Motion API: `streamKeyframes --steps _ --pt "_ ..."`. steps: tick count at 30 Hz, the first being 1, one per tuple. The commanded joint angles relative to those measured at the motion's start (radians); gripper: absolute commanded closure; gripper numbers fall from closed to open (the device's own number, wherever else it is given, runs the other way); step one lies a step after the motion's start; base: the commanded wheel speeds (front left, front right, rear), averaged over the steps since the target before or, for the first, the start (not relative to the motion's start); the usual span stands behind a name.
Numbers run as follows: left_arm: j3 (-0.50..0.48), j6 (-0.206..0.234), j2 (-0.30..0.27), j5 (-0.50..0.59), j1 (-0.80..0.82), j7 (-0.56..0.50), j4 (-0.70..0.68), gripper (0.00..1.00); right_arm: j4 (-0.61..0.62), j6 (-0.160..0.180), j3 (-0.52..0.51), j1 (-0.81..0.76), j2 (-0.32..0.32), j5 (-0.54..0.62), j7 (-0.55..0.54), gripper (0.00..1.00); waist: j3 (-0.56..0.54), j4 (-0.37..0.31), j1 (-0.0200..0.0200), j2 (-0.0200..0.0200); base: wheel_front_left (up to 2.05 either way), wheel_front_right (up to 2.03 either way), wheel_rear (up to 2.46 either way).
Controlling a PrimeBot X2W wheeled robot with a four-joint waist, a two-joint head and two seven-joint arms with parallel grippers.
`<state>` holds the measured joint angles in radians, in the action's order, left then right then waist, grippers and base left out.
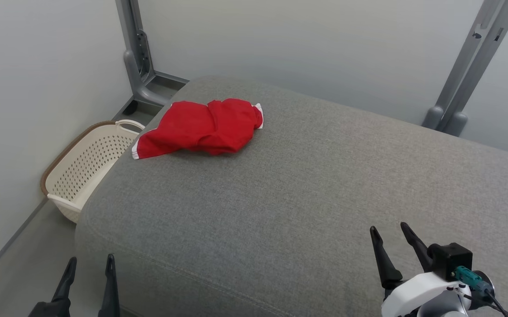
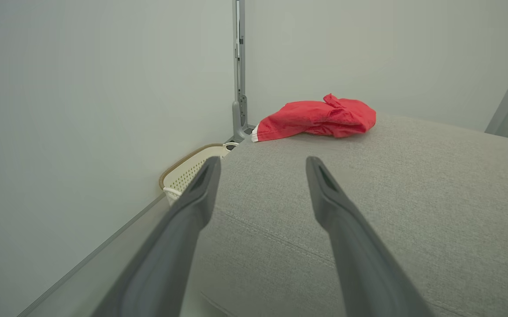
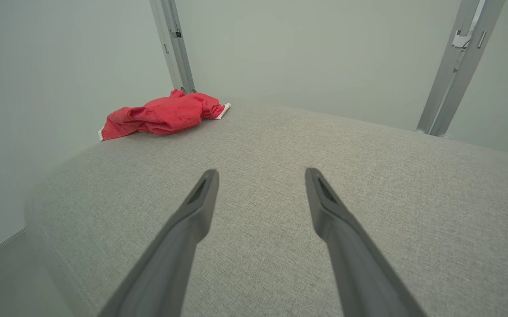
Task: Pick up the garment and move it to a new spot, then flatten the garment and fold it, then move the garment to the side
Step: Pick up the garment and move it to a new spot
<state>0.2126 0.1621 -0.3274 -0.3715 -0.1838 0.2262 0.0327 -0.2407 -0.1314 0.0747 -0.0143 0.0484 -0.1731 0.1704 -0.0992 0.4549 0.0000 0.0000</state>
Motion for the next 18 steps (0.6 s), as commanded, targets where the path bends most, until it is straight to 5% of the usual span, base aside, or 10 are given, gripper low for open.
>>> streamKeyframes --steps 1,10,18 --pt "-0.006 0.005 -0.002 -0.004 -0.01 0.007 -0.006 0.0 -0.007 0.001 0.002 0.011 0.004 0.002 0.008 0.0 0.012 0.012 0.0 0.0 0.0 0.0 0.0" --pt "0.007 -0.01 0.004 -0.023 0.037 -0.019 -0.002 0.0 -0.023 0.001 0.008 0.019 0.004 -0.001 0.015 0.0 0.014 0.012 0.0 0.0 0.0 0.0 0.0" --pt "0.057 -0.075 0.014 -0.083 0.24 -0.234 0.129 0.0 0.007 0.001 0.0 -0.004 0.004 0.017 -0.004 0.0 0.022 0.012 0.0 0.0 0.0 0.0 0.0"
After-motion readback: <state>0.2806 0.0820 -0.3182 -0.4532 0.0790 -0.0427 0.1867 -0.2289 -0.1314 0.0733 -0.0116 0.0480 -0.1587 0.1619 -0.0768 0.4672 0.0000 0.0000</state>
